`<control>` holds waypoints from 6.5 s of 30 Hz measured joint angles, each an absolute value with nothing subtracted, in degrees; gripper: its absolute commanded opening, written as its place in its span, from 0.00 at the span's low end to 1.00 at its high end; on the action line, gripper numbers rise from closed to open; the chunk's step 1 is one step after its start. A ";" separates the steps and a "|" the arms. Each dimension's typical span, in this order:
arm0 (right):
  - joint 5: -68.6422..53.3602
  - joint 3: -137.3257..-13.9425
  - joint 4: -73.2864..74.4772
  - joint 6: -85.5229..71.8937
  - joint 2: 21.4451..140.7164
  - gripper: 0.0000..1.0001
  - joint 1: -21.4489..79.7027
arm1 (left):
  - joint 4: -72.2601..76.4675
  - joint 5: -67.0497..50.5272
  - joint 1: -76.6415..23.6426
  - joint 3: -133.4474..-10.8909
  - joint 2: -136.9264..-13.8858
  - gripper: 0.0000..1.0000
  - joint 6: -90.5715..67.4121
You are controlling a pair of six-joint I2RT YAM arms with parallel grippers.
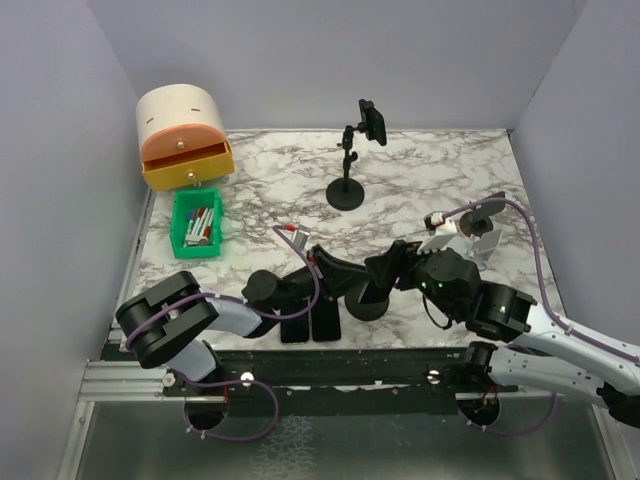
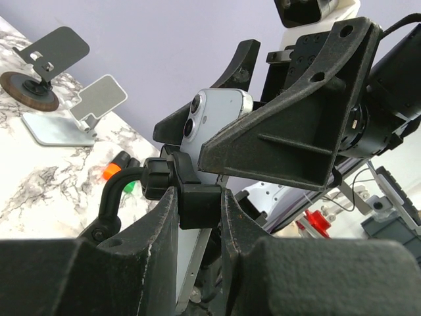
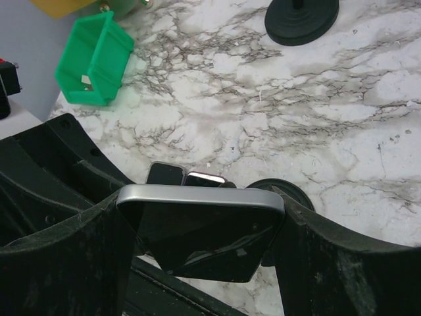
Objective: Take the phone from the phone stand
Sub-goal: Remove the phone from the phone stand, then place the phone at the center of the board.
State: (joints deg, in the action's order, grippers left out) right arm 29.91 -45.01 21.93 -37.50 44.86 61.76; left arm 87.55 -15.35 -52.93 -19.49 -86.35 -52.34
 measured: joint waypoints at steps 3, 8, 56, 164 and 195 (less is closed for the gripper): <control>29.28 -43.64 20.56 -36.71 43.31 0.00 61.76 | 87.55 -15.88 -52.88 -19.62 -86.37 0.00 -52.84; 27.81 -41.67 18.90 -34.85 40.49 0.00 61.73 | 87.55 -16.97 -52.88 -19.90 -86.54 0.00 -53.60; 21.32 -68.58 28.88 -30.89 54.94 0.00 61.91 | 34.17 -1.50 -49.60 -24.05 -34.54 0.97 -27.35; 21.56 -52.07 18.90 -29.23 47.70 1.00 61.78 | -45.50 12.32 -36.27 -40.10 -56.55 0.00 -44.64; 22.09 -51.99 17.61 -25.82 48.73 1.00 61.78 | -42.72 2.79 -30.44 -40.10 -64.73 0.46 -39.57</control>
State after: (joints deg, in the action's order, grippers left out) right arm 22.09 -51.99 17.61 -25.82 48.73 61.78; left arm -42.72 2.79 -30.44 -40.10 -64.73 -39.57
